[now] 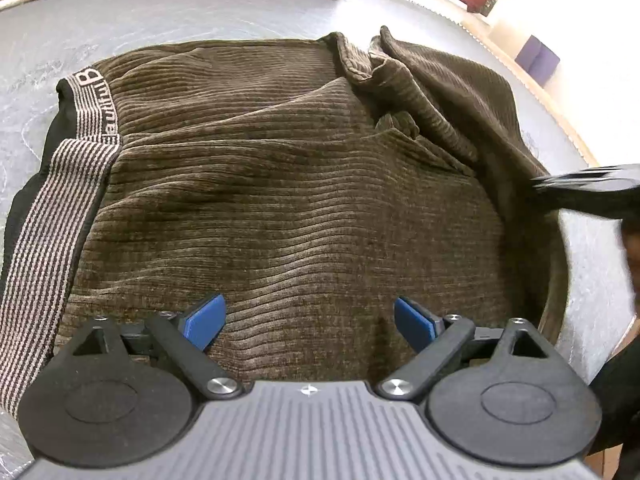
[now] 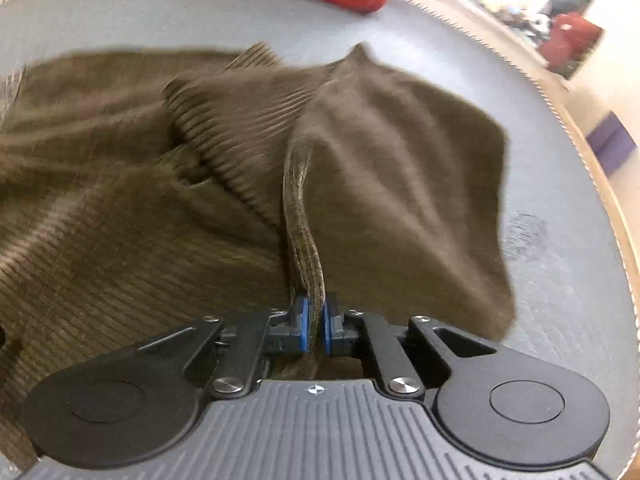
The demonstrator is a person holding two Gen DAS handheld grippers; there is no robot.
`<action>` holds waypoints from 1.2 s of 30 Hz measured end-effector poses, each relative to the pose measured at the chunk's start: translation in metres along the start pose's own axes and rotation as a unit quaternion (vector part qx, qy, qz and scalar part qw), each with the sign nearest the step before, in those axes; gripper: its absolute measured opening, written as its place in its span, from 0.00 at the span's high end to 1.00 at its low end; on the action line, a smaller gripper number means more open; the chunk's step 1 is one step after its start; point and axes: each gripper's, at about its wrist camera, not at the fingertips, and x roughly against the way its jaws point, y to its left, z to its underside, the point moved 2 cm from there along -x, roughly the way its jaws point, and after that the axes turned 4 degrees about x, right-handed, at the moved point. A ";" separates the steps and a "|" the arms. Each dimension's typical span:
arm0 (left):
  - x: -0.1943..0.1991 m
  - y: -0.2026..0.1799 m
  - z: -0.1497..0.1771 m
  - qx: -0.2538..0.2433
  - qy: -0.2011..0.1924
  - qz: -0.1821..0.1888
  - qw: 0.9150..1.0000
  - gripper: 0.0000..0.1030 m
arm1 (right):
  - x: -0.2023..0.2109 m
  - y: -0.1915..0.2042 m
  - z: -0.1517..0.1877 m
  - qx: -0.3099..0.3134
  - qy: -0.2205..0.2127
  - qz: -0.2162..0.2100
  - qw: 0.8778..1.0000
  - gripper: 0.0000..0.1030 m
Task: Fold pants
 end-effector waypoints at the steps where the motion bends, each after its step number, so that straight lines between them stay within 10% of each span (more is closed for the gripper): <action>1: -0.006 -0.004 -0.003 -0.004 -0.001 -0.003 1.000 0.09 | 0.008 -0.010 0.006 -0.008 -0.011 0.004 1.000 0.94; 9: -0.009 -0.014 -0.003 -0.022 -0.002 -0.016 1.000 0.08 | 0.066 -0.099 0.111 -0.178 -0.016 0.001 0.984 0.94; 17: -0.015 -0.021 -0.005 -0.045 0.000 -0.035 0.998 0.08 | 0.062 -0.086 0.179 -0.251 0.062 -0.059 0.964 0.92; 28: -0.020 -0.030 -0.001 -0.100 -0.004 -0.059 0.993 0.08 | 0.112 -0.118 0.127 -0.254 -0.080 0.033 0.963 0.79; 36: -0.021 -0.035 0.003 -0.125 -0.006 -0.068 0.990 0.08 | 0.097 -0.116 0.040 -0.183 -0.123 -0.017 0.975 0.69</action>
